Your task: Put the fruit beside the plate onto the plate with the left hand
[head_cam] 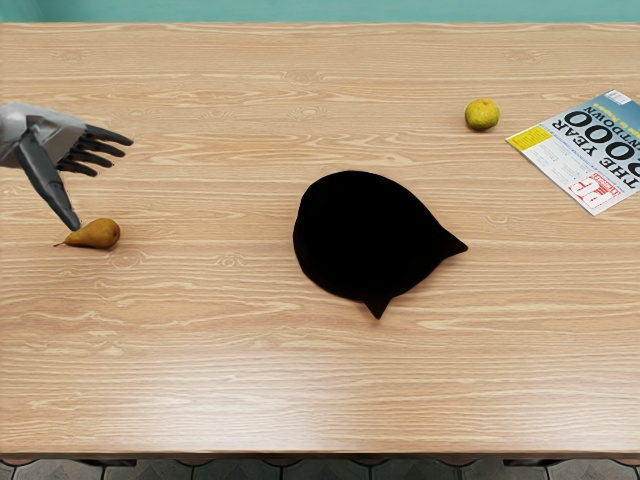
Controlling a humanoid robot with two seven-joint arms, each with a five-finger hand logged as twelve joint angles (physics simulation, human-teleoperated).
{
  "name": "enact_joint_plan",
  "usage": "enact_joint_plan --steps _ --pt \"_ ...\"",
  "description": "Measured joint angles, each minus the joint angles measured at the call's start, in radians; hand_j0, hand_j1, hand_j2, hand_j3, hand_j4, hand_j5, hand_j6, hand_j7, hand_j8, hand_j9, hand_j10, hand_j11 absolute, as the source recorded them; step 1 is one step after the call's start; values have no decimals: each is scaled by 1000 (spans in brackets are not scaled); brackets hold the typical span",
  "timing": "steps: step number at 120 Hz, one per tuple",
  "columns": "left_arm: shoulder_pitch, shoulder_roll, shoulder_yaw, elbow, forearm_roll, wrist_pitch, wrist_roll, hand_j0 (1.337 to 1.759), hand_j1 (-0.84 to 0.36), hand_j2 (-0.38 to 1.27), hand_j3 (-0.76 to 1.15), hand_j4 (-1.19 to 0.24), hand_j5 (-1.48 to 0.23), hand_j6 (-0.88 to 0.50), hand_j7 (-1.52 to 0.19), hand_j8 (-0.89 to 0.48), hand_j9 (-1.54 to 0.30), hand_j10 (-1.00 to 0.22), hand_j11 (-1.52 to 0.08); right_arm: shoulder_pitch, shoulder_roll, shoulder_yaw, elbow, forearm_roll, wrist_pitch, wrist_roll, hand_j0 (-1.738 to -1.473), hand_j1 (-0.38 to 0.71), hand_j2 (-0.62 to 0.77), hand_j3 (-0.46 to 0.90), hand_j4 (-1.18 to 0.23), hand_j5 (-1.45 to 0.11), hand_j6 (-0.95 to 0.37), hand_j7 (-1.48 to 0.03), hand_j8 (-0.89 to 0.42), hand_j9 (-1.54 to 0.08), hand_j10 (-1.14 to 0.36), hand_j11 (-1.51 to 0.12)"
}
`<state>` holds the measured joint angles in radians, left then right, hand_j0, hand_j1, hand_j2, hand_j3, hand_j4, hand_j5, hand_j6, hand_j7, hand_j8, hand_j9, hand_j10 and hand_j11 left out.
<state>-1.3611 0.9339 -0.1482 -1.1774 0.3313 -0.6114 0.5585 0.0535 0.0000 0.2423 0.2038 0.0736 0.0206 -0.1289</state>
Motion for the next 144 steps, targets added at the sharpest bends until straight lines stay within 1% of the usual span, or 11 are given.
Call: enact_joint_plan --steps 8,18,28,44,53,78,94,103,120,131,144 --pt "0 9 0 -52 96 0 25 1658 349 -1 0 -3 0 -3 0 -3 0 -2 0 0 0 0 0 0 0 0 -1658 -317 -6 0 -27 -35 -26 -35 -26 -35 -27 -35" --pt "4 12 2 -105 190 0 40 1658 349 -1 0 -4 0 -4 0 -4 0 -3 0 -1 0 0 0 0 0 -1 -1658 -317 -6 0 -26 -35 -26 -35 -26 -35 -26 -35" --pt "14 13 3 -137 259 0 47 1658 349 -1 0 -4 -1 -5 0 -5 0 -4 0 -1 0 0 0 0 0 -1 -1658 -317 -6 0 -27 -35 -26 -35 -27 -35 -27 -35" --pt "56 13 4 -206 400 3 51 1658 349 0 0 -5 -1 -6 0 -6 0 -4 0 -1 0 0 -1 0 0 -1 -1658 -316 -6 0 -27 -35 -27 -35 -27 -35 -27 -35" --pt "69 -6 4 -231 471 25 52 1658 349 0 0 -6 -1 -7 0 -7 0 -5 0 -1 0 0 -1 0 -1 -1 -1658 -317 -6 0 -27 -35 -27 -35 -27 -35 -27 -35" --pt "75 -47 3 -251 636 131 52 1658 349 0 0 -6 -1 -7 0 -7 0 -5 0 -1 0 0 -4 0 0 -1 -1658 -317 -6 0 -27 -35 -27 -35 -27 -35 -27 -35" --pt "171 -89 4 -253 730 219 52 1658 349 1 0 -6 -1 -8 -1 -7 0 -5 0 -1 0 0 -6 0 0 -2 -1658 -317 -6 0 -26 -35 -26 -35 -26 -35 -26 -35" --pt "217 -92 4 -254 770 290 52 1658 349 1 0 -6 -1 -8 -1 -8 0 -5 0 -1 0 0 -6 0 0 -2 -1658 -317 -5 0 -26 -34 -26 -34 -26 -34 -26 -34" --pt "251 -94 4 -261 841 418 52 1658 349 2 0 -7 -1 -9 -1 -8 0 -6 0 -1 0 0 -7 0 0 -2 -1658 -317 -6 0 -27 -35 -27 -35 -27 -35 -27 -35" --pt "255 -96 4 -265 867 460 52 1658 349 2 0 -7 -1 -9 -1 -8 0 -6 0 -1 0 0 -7 0 -1 -2 -1658 -317 -6 0 -26 -35 -26 -35 -26 -35 -26 -35" --pt "293 -117 4 -267 884 502 52 1658 349 2 0 -7 -1 -9 -1 -8 0 -6 0 -1 0 0 -7 0 -1 -2 -1658 -317 -6 0 -27 -35 -27 -35 -27 -35 -27 -35"
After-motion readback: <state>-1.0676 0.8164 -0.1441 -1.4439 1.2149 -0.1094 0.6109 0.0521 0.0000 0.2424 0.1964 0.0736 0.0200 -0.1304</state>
